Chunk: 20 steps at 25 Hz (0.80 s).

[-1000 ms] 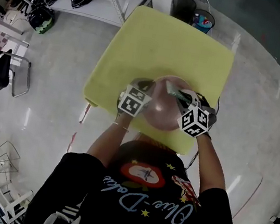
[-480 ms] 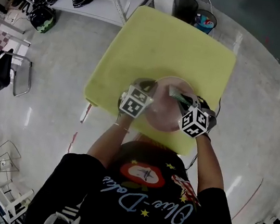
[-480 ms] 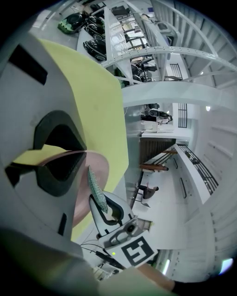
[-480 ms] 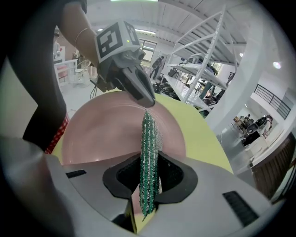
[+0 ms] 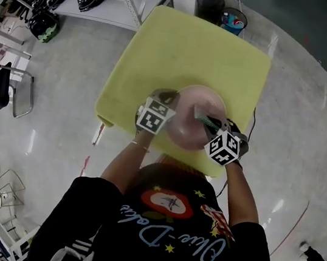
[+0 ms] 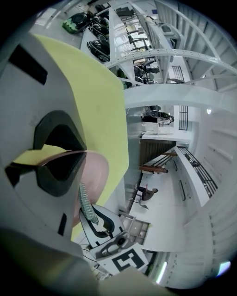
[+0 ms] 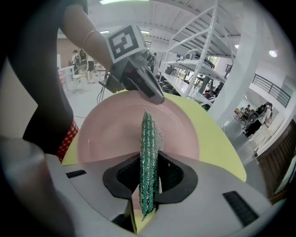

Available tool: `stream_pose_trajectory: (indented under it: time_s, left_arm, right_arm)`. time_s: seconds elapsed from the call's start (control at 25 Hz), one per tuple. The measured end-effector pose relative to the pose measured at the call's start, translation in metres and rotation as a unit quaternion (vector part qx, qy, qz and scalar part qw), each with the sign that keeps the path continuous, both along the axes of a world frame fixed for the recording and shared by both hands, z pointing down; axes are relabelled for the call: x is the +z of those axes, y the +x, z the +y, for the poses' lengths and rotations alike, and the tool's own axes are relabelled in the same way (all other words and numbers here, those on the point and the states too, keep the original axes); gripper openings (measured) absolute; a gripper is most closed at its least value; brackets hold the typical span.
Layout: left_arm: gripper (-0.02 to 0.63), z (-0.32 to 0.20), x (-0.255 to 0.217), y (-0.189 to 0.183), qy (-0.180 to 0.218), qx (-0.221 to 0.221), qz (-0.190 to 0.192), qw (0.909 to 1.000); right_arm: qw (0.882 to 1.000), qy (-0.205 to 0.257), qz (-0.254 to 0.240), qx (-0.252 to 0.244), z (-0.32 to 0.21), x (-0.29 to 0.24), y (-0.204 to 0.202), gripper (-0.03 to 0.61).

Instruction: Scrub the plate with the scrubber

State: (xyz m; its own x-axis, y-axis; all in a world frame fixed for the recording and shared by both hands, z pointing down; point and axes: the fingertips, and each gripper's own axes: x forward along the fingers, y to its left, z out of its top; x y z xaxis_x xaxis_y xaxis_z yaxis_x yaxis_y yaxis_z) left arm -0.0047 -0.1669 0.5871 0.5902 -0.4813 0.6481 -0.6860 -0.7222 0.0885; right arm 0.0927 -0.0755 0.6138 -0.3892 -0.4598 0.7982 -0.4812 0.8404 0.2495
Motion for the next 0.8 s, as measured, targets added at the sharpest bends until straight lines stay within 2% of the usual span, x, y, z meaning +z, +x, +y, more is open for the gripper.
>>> stream_pose_trajectory:
  time_s: [0.52, 0.8]
  left_arm:
    - [0.009, 0.003, 0.002, -0.003, -0.003, -0.006, 0.005, 1.0000]
    - [0.009, 0.006, 0.005, -0.010, -0.005, -0.016, 0.007, 0.9998]
  right_arm:
    - [0.999, -0.032, -0.017, -0.015, 0.052, 0.004, -0.018, 0.063]
    - [0.997, -0.049, -0.028, -0.044, 0.076, 0.004, -0.039, 0.063]
